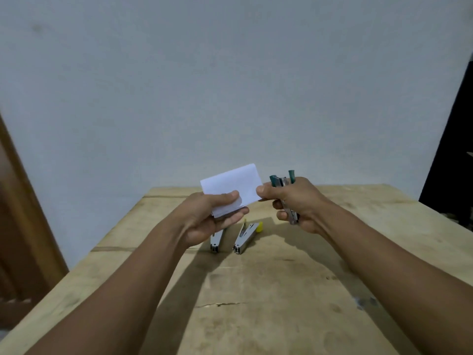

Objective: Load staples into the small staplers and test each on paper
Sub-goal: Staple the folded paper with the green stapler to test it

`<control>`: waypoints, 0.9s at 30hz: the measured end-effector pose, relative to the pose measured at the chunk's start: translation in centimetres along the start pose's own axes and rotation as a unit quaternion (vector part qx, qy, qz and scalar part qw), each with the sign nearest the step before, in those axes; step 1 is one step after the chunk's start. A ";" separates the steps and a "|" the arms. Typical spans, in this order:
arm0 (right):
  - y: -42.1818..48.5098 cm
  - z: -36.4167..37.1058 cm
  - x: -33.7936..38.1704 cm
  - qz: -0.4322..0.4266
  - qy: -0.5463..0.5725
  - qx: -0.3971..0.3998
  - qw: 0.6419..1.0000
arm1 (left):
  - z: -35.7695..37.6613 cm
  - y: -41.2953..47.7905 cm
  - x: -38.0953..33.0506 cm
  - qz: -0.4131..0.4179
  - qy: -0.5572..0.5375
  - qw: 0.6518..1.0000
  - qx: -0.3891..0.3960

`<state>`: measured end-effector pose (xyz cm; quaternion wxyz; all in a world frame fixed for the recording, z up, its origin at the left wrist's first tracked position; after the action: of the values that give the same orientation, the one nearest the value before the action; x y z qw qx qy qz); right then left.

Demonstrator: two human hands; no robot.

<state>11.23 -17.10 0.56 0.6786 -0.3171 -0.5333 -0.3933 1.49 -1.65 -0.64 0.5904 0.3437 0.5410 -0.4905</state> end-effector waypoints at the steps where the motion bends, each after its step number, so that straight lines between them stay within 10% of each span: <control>1: -0.1 0.1 0.1 0.002 -0.002 0.003 1.000 | -0.1 -0.1 -0.1 0.010 -0.006 1.000 0.001; 27: -2.6 0.0 2.7 -0.036 -0.035 -0.008 0.999 | 1.5 -2.1 -1.7 0.045 0.058 0.997 -0.018</control>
<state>9.32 -18.90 3.25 0.6421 -0.3164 -0.5649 -0.4105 0.04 -3.32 1.56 0.5856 0.3846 0.5673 -0.4328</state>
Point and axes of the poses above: each hand's wrist, its own y-axis towards the middle knuckle, its own z-axis out of the palm, x = y × z, the point moved 4 cm from there along y, towards the middle knuckle, and after that the axes turned 15 degrees about y, right-handed, at the moved point
